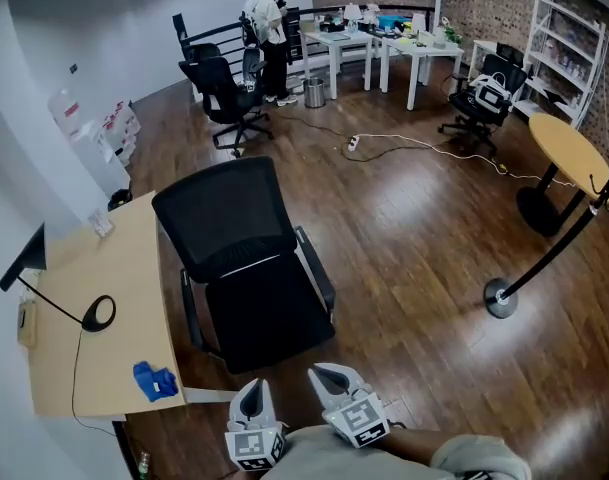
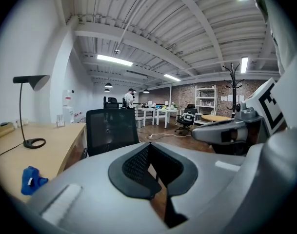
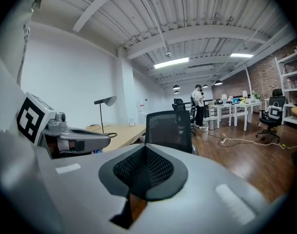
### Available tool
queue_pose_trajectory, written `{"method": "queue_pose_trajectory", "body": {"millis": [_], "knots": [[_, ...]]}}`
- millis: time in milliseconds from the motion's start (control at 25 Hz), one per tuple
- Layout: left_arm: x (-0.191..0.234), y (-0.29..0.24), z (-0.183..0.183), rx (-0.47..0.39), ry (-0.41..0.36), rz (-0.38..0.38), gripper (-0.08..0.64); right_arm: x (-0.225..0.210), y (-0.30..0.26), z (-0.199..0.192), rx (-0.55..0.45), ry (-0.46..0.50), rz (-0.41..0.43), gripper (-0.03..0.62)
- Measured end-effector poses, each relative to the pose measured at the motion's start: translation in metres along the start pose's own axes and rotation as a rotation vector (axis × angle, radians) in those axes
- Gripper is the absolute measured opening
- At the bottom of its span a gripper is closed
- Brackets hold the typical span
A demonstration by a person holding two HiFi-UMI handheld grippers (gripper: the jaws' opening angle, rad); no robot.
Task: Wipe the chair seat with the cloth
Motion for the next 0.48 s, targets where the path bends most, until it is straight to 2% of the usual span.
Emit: {"method": "queue_pose_trajectory", "body": {"millis": [120, 320, 480], "knots": [[0.009, 0.001, -0.006, -0.003, -0.012, 0.008, 0.005, 0.002, -0.003, 0.000, 0.000, -0.017, -0.016, 0.002], [0.020, 0.010, 0.001, -0.014, -0.041, -0.026, 0.005, 0.019, -0.011, 0.005, 0.008, -0.011, -0.049, 0.002], [0.041, 0.016, -0.003, -0.013, -0.030, -0.044, 0.005, 0.035, -0.021, 0.010, -0.002, -0.001, -0.064, 0.002]]}}
Point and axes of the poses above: the fingertips, and each gripper's own axes: y backward along the fingers, x to its left, z out of its top, the point moved 1 cm from there along y, backward along the fingers, and after that the axes turned 1 degree about z, right-handed, at the moved point
